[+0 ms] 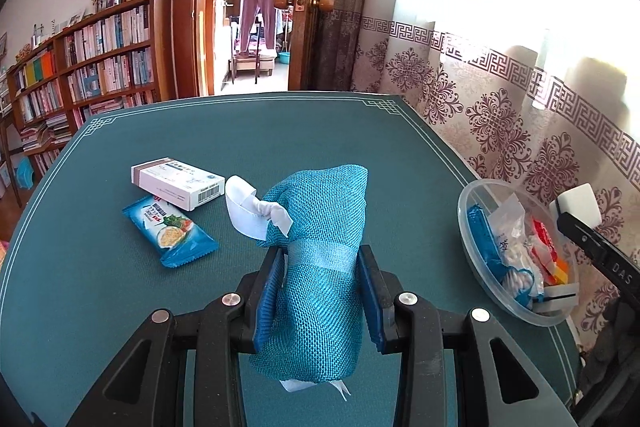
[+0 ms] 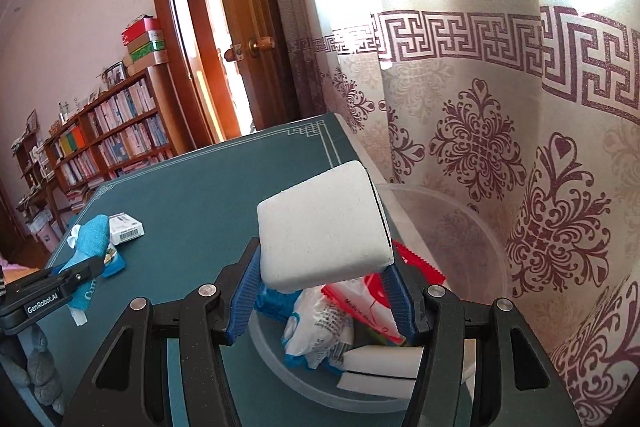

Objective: Organize objects
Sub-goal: 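Carry the white sponge into the bowl and open the right gripper while the left carries the towel, then lower the teal towel into the bowl and open the left gripper, then withdraw both grippers from the bowl toward the medicine box and cracker packet, then grasp the blue cracker packet with the right gripper while the left approaches the white medicine box, then close the left gripper on the white medicine box while the right lifts the cracker packet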

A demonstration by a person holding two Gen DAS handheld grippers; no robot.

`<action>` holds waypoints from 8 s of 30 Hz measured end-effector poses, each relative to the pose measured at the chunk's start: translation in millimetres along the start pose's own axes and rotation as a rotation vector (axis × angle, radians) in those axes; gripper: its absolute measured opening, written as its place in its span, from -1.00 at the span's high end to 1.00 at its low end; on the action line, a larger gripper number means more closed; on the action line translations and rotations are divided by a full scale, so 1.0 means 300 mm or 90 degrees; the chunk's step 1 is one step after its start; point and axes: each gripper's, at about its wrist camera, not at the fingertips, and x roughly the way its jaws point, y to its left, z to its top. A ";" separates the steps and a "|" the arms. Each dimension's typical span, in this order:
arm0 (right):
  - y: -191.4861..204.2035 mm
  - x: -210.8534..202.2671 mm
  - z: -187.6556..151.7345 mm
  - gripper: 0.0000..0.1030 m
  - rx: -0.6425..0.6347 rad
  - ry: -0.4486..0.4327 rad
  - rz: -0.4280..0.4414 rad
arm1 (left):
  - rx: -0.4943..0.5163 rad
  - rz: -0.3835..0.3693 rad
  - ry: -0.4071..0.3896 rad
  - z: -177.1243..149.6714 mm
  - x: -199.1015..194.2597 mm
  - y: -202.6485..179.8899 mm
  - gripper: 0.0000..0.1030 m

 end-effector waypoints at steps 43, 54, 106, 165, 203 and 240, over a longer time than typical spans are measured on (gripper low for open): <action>-0.158 -0.030 -0.037 -0.41 0.006 0.009 -0.030 | 0.140 -0.243 0.089 0.166 0.281 -0.541 -0.49; -0.123 -0.118 -0.022 -0.41 -0.007 -0.069 -0.068 | 0.084 -0.195 0.049 0.188 0.228 -0.392 -0.76; 0.520 -0.001 -0.152 -0.41 -0.170 0.048 0.154 | -0.166 0.063 -0.017 0.105 0.069 0.513 -0.85; 0.871 0.317 -0.341 0.05 -0.326 0.207 0.260 | -0.249 0.149 0.017 -0.001 0.129 0.715 -0.85; 0.598 0.290 -0.288 0.05 -0.173 0.190 0.216 | -0.311 0.227 0.127 0.201 0.489 0.534 -0.99; 0.586 0.292 -0.283 0.05 -0.164 0.186 0.210 | -0.141 0.129 0.021 0.080 0.255 0.433 -0.29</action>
